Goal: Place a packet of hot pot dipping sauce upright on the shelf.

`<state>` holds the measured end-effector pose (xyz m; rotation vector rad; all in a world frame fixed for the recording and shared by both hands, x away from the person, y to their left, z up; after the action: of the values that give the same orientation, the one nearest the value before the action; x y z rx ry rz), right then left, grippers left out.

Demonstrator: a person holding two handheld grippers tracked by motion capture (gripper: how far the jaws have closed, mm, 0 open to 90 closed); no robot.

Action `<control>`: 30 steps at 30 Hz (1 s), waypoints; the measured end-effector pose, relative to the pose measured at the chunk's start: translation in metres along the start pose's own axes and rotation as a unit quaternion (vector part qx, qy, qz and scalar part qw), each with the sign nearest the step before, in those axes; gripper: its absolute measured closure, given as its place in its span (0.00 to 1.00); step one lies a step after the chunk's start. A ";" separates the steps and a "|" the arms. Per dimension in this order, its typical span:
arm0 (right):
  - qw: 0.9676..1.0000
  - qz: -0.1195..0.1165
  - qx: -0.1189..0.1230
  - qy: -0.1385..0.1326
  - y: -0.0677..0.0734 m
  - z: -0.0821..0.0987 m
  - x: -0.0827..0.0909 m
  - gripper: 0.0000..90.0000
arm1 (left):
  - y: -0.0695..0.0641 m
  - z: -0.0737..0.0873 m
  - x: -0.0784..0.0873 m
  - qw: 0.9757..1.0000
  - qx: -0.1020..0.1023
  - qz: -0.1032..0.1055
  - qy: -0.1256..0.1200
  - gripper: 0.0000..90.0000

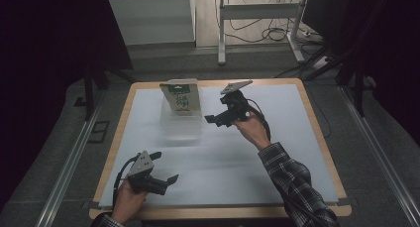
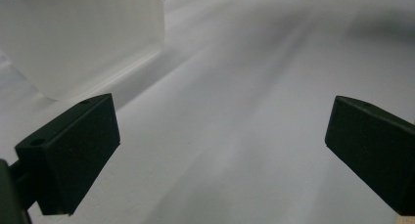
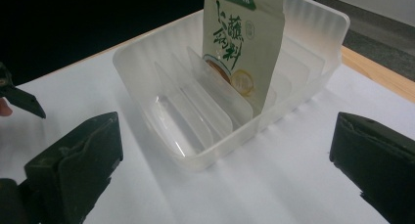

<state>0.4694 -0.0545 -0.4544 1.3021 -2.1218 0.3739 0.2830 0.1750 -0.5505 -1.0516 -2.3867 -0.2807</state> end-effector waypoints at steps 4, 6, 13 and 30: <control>1.000 0.004 0.001 0.002 0.002 0.006 0.003 0.00 | 0.000 0.000 0.000 1.000 -0.001 0.000 0.000 0.00; 1.000 0.007 0.003 0.004 0.003 0.009 0.005 0.00 | 0.000 0.000 0.000 1.000 0.000 0.000 0.001 0.00; 1.000 0.016 0.005 0.011 0.006 0.021 0.010 0.00 | 0.000 0.000 0.000 1.000 -0.001 0.000 0.002 0.00; 0.999 0.024 0.005 0.022 0.015 0.049 0.024 0.00 | -0.002 0.000 0.000 1.000 -0.001 0.003 0.001 0.00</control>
<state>0.4308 -0.0900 -0.4754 1.2388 -2.1193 0.4302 0.2820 0.1737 -0.5505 -1.0596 -2.3823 -0.2824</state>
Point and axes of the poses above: each handheld gripper's, and its own axes: x roughly backward along the jaws, z roughly out of its underside, y roughly to its left, the point moved 5 cm from there along -x, roughly forward along the jaws, and after that the axes turned 4 degrees about y, right-handed, at the moved point
